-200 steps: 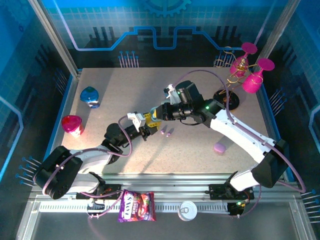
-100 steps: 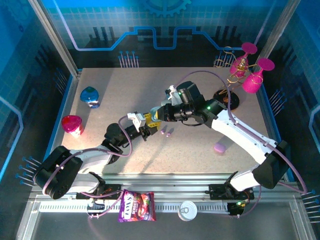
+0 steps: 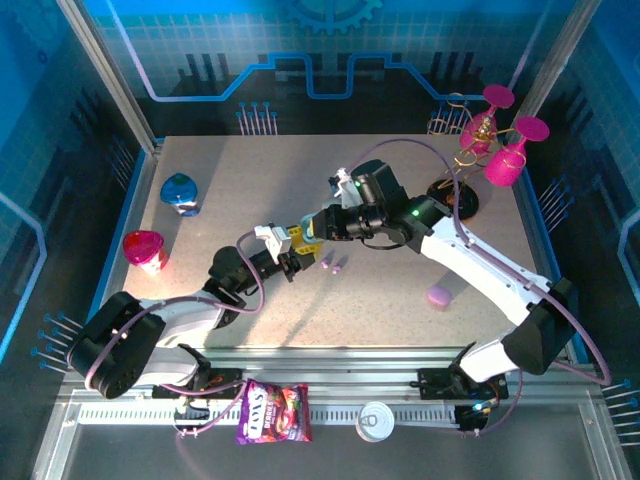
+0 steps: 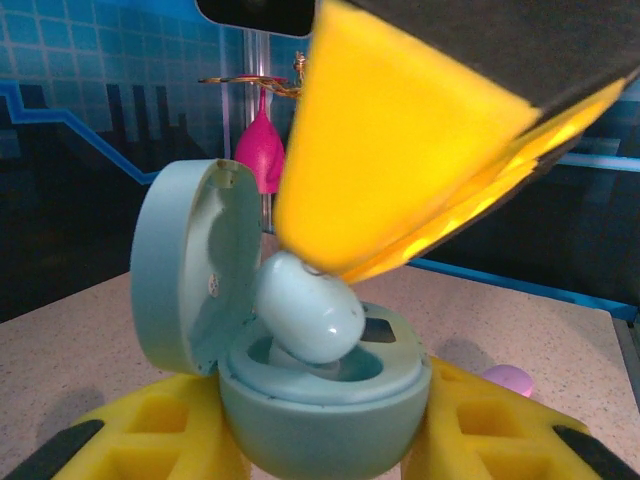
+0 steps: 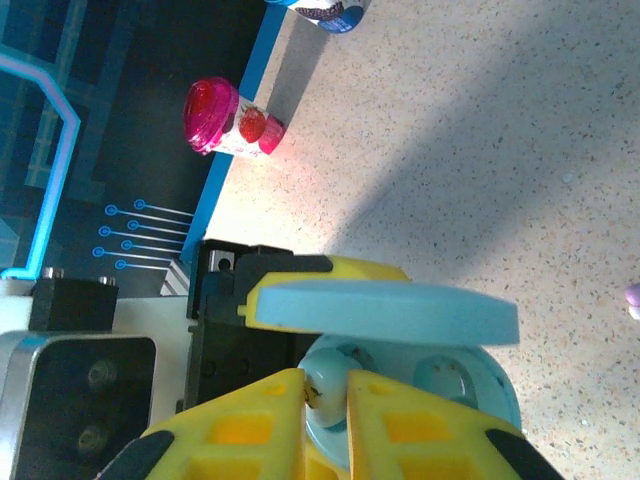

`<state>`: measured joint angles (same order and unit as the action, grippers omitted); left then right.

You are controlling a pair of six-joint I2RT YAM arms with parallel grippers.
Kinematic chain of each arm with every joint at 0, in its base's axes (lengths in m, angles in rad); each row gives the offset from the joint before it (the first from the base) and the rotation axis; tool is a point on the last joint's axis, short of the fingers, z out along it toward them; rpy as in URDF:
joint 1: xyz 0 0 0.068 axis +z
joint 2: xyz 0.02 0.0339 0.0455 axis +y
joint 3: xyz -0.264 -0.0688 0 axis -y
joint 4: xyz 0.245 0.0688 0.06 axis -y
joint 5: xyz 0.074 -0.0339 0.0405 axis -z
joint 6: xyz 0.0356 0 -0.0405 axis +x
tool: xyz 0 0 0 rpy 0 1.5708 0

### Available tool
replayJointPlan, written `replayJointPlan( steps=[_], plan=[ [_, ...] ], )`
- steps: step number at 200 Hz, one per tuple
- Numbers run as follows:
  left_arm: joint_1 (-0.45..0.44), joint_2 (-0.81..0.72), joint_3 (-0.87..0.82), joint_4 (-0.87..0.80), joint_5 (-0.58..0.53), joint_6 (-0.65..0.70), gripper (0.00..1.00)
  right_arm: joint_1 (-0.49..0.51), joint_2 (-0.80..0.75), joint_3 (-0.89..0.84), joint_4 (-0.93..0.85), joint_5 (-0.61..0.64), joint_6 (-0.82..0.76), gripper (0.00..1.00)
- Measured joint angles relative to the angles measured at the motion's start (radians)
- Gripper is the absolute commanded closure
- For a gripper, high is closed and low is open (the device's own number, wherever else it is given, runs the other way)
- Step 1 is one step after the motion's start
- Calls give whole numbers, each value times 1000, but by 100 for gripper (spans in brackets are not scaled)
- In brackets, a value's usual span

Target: Insert the wireless bluetooth earbuds into the charging case

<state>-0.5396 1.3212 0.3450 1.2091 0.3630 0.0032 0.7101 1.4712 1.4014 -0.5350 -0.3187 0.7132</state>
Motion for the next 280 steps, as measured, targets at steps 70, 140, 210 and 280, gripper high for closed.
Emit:
replayJointPlan(
  steps=[70,140,210,280],
  plan=[
    [0,0,0,-1,0,0,67,-4,14,14,-15,3,-13,83],
    [0,6,0,8,0,0,67,-4,-10,14,-58,27,-26,76],
    [0,8,0,9,0,0,67,-1,-10,14,-56,26,-34,67],
    [0,23,8,20,0,0,67,3,7,23,-56,25,-45,73]
  ],
)
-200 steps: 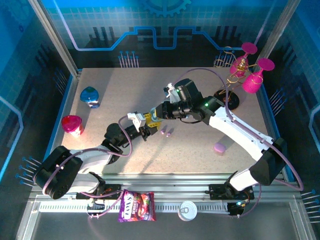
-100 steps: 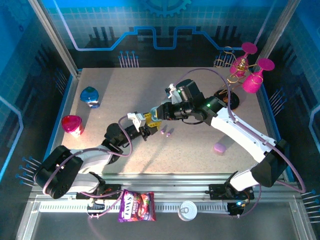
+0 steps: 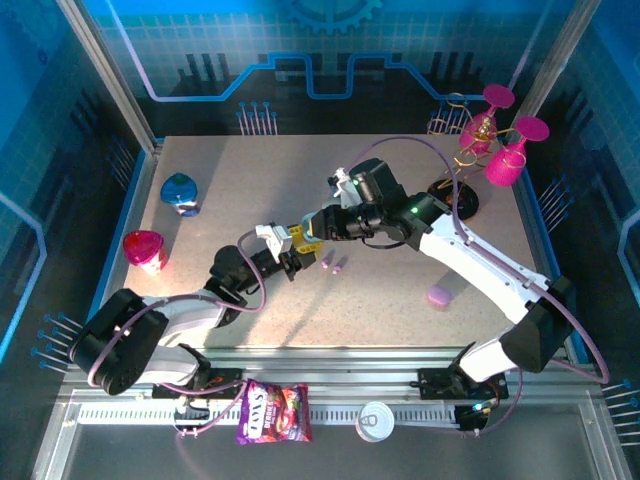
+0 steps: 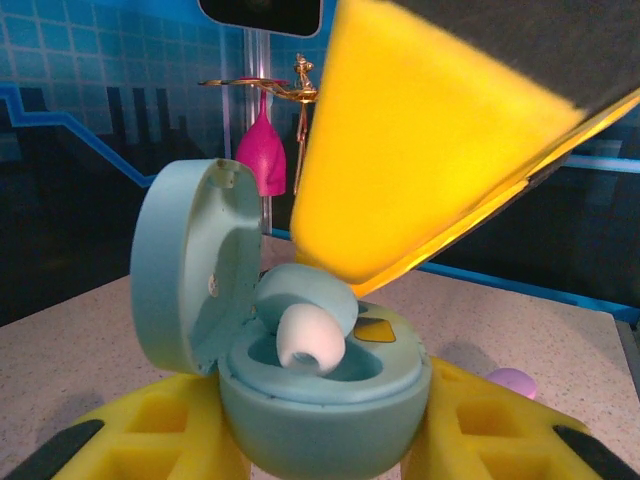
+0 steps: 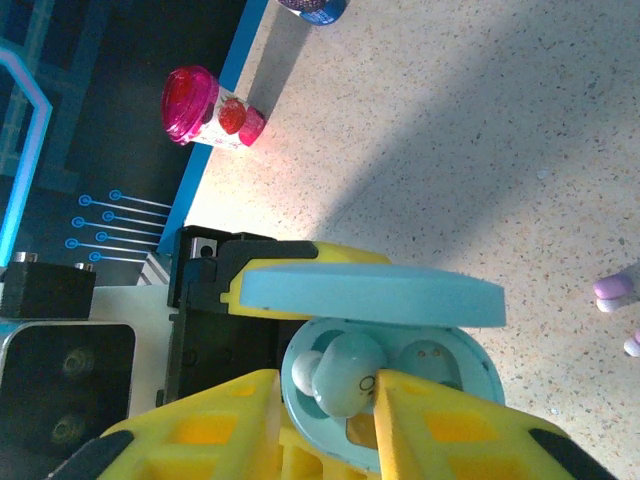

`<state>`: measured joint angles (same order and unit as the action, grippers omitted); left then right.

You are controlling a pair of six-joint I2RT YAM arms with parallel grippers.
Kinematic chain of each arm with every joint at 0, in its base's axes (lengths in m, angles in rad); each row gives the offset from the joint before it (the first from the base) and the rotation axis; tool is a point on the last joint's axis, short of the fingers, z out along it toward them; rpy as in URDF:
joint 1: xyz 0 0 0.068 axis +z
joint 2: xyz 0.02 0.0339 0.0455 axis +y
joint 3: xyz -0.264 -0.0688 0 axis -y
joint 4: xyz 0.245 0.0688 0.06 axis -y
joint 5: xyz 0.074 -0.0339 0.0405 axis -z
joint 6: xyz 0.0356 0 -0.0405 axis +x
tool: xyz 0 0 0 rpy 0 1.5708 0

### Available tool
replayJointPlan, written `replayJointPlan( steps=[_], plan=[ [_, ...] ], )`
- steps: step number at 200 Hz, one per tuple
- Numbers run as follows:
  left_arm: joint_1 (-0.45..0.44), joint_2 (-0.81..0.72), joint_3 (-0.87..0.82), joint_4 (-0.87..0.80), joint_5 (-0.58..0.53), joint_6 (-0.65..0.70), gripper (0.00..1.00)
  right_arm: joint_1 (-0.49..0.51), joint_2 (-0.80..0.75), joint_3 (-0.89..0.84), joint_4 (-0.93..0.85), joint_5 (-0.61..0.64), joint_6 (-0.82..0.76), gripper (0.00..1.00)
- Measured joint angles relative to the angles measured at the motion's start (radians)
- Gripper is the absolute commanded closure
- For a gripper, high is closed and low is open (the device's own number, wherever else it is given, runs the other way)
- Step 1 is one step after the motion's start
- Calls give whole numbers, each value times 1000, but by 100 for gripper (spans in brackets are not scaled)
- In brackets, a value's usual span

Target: Insert the wireless bluetooth earbuds into the charging case

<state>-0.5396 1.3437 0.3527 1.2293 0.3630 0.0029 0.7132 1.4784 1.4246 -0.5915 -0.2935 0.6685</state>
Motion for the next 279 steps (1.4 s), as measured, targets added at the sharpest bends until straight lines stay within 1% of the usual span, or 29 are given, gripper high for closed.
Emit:
replayJointPlan(
  steps=[79,147,176,215,253,279],
  plan=[
    [0,0,0,10,0,0,67,2,8,11,-22,24,-23,73],
    [0,0,0,10,0,0,67,4,5,13,-29,54,-34,68],
    [0,0,0,10,0,0,67,19,5,37,-41,63,-42,68],
    [0,0,0,10,0,0,67,34,10,72,-67,87,-68,74],
    [0,0,0,11,0,0,67,41,18,75,-92,101,-85,77],
    [0,0,0,11,0,0,67,42,18,75,-92,90,-87,77]
  ],
)
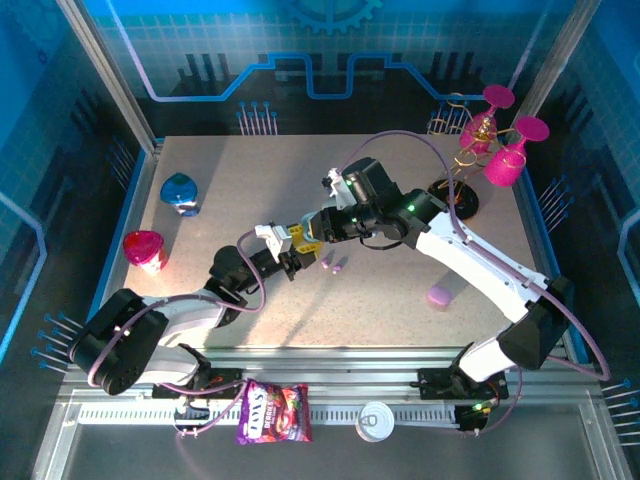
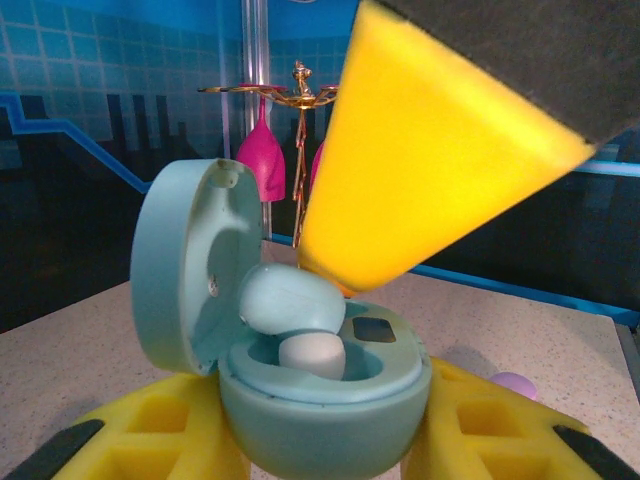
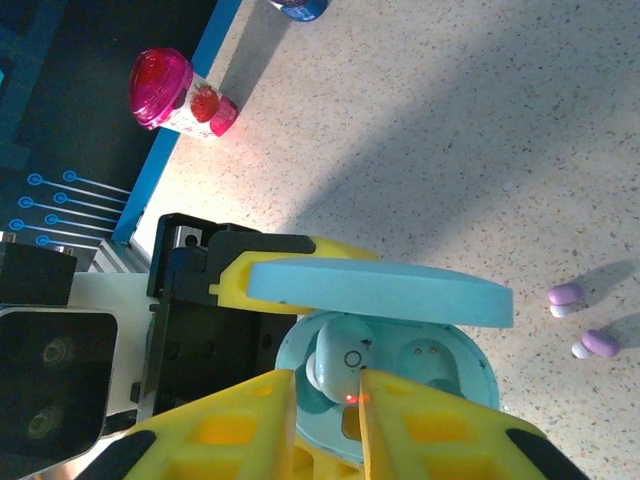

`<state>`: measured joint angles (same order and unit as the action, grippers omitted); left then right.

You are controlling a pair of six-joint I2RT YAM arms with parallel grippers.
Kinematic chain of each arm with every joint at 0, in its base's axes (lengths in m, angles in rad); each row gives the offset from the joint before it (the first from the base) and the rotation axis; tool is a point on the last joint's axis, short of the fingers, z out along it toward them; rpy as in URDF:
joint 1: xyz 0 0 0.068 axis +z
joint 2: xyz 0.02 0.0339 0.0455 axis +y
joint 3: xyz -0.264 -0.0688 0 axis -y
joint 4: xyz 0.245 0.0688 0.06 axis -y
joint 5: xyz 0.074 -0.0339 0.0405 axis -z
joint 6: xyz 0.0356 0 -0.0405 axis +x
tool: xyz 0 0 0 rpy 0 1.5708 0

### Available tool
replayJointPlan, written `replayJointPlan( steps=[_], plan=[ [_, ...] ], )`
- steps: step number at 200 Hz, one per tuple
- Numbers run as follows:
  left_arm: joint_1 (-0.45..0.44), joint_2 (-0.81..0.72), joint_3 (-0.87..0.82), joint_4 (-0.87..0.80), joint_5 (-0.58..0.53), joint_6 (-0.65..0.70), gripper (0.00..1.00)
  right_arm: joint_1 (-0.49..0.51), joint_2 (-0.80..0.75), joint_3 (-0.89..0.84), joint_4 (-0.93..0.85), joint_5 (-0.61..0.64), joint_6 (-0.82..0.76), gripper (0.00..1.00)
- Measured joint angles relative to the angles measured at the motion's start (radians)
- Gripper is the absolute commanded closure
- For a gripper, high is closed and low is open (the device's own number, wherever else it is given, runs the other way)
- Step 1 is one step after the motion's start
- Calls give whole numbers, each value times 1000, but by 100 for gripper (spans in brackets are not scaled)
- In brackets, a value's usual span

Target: Insert the wireless bluetooth earbuds into the charging case

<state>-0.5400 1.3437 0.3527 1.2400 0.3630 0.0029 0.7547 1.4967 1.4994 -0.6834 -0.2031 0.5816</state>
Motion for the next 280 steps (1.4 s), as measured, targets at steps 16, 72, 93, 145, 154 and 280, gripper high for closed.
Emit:
replayJointPlan(
  steps=[16,72,93,145,154,280],
  plan=[
    [0,1,0,0,0,0,67,1,0,0,4,-16,0,77],
    [0,19,0,8,0,-1,67,5,-1,-2,19,-40,0,72],
    [0,20,0,22,0,-1,67,5,-8,-10,31,-48,0,69],
    [0,20,0,25,0,0,67,-4,-106,-84,94,-18,-6,62],
    [0,20,0,26,0,0,67,-15,-140,-112,114,-14,-3,60],
    [7,-16,0,29,34,-2,67,-389,-230,-635,389,189,142,55]
  ],
)
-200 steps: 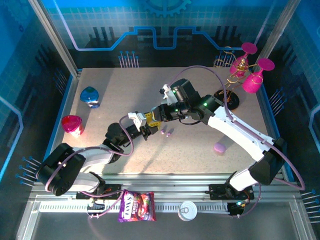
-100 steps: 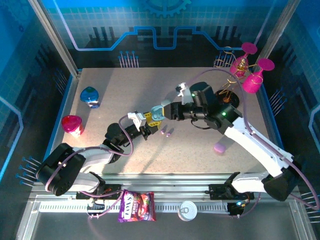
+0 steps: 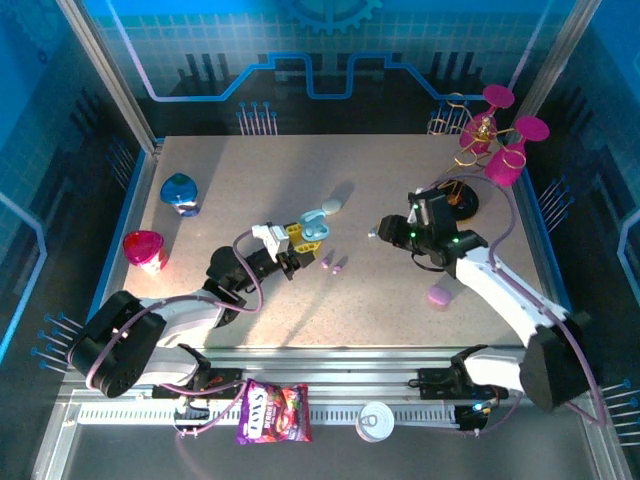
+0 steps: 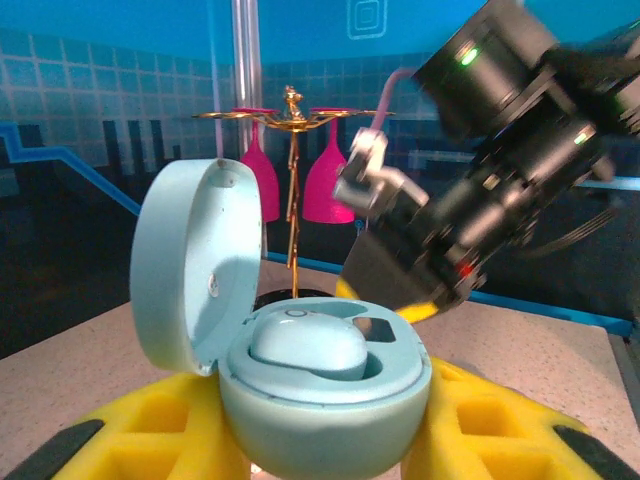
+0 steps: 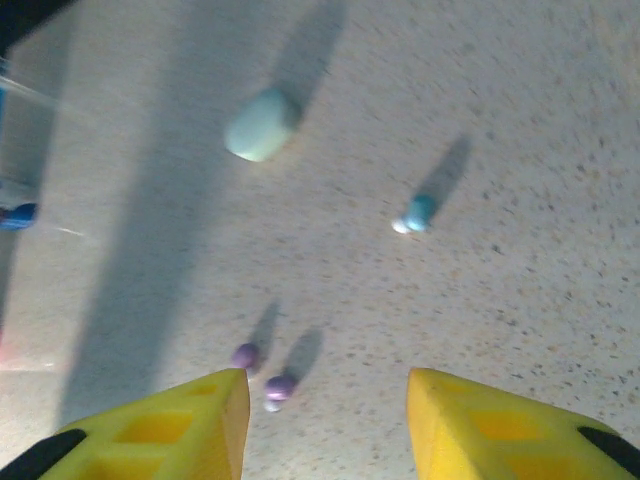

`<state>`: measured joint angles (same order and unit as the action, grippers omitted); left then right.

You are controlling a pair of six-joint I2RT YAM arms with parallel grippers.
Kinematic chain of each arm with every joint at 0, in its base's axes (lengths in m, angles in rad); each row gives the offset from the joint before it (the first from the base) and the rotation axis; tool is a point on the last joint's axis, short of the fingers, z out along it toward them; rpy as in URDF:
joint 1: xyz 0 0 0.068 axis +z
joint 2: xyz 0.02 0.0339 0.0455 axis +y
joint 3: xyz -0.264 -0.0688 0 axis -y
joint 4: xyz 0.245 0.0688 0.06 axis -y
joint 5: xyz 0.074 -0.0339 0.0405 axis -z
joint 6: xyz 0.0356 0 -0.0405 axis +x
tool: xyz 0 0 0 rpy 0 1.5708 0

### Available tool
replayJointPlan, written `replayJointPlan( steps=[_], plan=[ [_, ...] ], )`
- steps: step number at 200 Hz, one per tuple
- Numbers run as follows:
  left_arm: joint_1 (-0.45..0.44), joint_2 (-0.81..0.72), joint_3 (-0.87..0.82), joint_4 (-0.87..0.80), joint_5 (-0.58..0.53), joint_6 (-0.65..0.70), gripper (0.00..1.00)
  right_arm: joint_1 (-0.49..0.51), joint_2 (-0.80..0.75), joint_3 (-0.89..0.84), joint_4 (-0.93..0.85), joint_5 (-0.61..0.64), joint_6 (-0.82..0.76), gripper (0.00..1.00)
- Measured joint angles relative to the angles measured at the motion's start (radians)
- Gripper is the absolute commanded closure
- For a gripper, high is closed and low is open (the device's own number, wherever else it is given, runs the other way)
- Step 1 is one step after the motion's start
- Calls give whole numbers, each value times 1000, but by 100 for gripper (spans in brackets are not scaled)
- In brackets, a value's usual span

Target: Insert the wireless bluetooth earbuds into the charging case

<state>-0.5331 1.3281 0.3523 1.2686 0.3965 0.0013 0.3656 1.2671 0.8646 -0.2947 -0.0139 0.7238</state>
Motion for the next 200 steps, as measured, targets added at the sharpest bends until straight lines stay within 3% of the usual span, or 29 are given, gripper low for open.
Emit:
replayJointPlan(
  steps=[73,119,158,200],
  plan=[
    [1,-22,0,-10,169,-2,67,-27,323,-19,219,-50,45,55],
    [5,-44,0,-48,212,-2,67,-59,429,21,281,-98,51,56],
    [7,-43,1,-60,222,-2,67,-68,482,74,314,-127,45,68],
    [7,-40,12,-59,229,-2,67,-77,539,105,318,-133,43,68]
  ],
)
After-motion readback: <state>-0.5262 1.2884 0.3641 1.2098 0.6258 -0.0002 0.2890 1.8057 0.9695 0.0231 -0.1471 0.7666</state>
